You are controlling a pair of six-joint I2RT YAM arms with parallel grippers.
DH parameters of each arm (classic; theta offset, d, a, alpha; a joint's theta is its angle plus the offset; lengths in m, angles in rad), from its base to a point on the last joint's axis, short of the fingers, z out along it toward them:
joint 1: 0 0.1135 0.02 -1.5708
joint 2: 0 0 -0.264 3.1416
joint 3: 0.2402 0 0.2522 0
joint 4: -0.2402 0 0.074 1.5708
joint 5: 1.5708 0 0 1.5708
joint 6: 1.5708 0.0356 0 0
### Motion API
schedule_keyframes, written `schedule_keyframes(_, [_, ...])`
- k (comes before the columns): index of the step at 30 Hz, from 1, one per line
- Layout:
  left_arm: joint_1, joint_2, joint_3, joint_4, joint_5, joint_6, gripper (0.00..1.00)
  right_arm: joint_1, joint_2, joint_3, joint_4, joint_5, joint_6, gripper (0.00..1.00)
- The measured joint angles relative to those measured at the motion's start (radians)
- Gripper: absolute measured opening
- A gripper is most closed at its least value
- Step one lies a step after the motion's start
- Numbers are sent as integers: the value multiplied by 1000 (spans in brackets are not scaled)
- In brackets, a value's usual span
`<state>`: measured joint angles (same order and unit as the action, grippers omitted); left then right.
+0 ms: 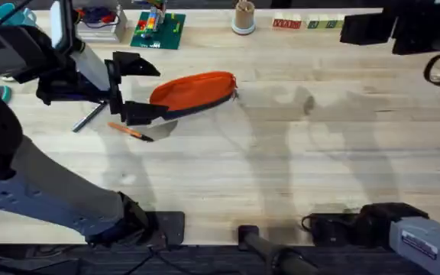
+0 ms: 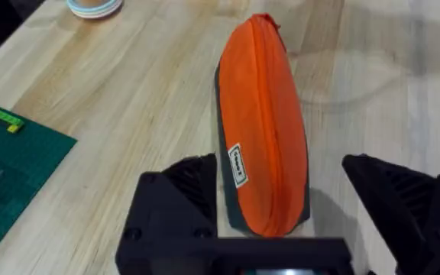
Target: Unzip the bag, pick up the pens from the table one at a time and place them inside, then zip the bag closed.
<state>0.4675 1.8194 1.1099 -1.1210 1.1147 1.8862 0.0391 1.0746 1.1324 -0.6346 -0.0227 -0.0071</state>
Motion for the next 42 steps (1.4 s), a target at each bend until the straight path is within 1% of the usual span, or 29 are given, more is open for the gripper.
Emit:
schedule_keyframes(1, [-1, 0, 0, 1, -6, 0, 997, 0, 0, 0, 0, 0, 0, 997])
schedule_keyframes(2, [-2, 0, 0, 0, -10, 0, 972, 0, 0, 0, 0, 0, 0, 997])
schedule_keyframes(3, [-2, 0, 0, 1, -13, -1, 924, 0, 0, 0, 0, 0, 0, 998])
schedule_keyframes(5, [-2, 0, 0, 2, -16, 0, 762, 0, 0, 0, 0, 0, 0, 998])
schedule_keyframes(8, [-2, 0, 0, 2, -20, 2, 409, 0, 0, 0, 0, 0, 0, 997])
schedule_keyframes(10, [-2, 0, 0, 4, -20, 3, 135, 0, 0, 0, 0, 0, 0, 997])
schedule_keyframes(11, [-2, 0, 0, 6, -20, 7, 71, 0, 0, 0, 0, 0, 0, 997])
schedule_keyframes(13, [-2, 0, 0, 6, -20, 6, 45, 0, 0, 0, -1, 0, 0, 997])
schedule_keyframes(27, [-2, 0, 0, 6, -20, 6, 41, 0, 0, 0, -22, 0, 0, 998])
schedule_keyframes(31, [-2, 0, 0, 6, -20, 6, 41, 0, 0, 0, -24, -38, -10, 998])
schedule_keyframes(36, [-2, 0, 0, 6, -20, 6, 41, 0, 7, 0, -30, -143, -105, 998])
schedule_keyframes(42, [-2, 0, 0, 6, -20, 6, 41, 0, 55, 1, -60, -262, -314, 997])
